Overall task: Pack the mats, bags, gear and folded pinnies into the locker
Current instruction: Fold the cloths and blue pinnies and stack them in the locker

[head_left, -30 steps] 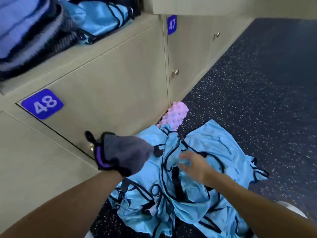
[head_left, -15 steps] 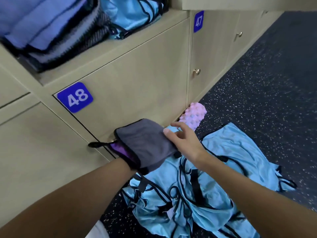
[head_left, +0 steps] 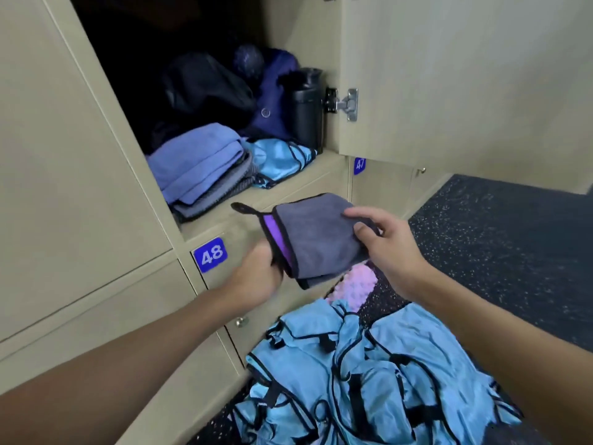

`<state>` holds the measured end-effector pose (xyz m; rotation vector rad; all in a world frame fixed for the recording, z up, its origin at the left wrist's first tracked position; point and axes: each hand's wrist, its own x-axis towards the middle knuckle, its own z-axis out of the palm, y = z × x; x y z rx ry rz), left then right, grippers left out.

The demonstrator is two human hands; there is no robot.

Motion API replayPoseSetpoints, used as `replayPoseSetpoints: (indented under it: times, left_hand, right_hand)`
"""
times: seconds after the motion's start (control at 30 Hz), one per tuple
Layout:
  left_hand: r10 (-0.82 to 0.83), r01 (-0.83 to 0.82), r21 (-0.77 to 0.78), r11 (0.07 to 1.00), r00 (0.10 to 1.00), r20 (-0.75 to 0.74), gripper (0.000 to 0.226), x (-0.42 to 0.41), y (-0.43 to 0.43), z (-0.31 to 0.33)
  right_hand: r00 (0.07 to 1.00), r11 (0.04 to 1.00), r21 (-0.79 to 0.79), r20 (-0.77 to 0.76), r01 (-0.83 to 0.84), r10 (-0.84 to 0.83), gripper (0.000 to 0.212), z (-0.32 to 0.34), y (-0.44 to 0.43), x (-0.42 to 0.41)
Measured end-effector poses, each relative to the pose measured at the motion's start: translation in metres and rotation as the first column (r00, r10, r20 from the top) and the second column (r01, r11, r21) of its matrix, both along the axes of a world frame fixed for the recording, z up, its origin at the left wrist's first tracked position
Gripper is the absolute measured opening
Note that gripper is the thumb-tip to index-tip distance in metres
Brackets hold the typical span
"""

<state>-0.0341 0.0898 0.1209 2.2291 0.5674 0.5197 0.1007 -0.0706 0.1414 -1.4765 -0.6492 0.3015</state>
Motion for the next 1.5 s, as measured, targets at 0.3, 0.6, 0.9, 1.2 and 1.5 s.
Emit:
replayPoseSetpoints:
  times: [0.3,0.6,0.9,1.2,1.5]
  left_hand:
    - [0.016,0.125,-0.308,0.943,0.908,0.419,0.040,-0.016,-0.049,0.086]
    - [0.016,0.116,-0.307,0.945,0.917,0.398,0.073,-0.023,-0.042,0.110]
    - [0.165,-0.180,0.034,0.983,0.953,0.255,0.031,-0.022,-0.011,0.123]
    - [0.446,-0.477,-0.054,0.877,0.766,0.463,0.034,-0.011,0.025,0.143]
    - [0.429,-0.683,0.340,0.647,0.694,0.578,0.031,0.003,0.062,0.138]
  right_hand:
    - [0.991,0.999,0.045,0.132,-0.014,0.008,0.038,0.068,-0.034,-0.012]
    - [0.968,0.963,-0.210,0.148,-0.168,0.202,0.065,0.083,-0.044,-0.011]
    - [0.901,0.959,-0.218,0.353,-0.182,0.252,0.013,0.096,-0.002,0.005]
    - [0.947,0.962,-0.010,0.174,-0.273,0.270,0.024,0.123,0.096,0.017]
    - [0.895,0.894,0.066,-0.015,-0.443,0.445,0.022,0.147,0.200,0.018]
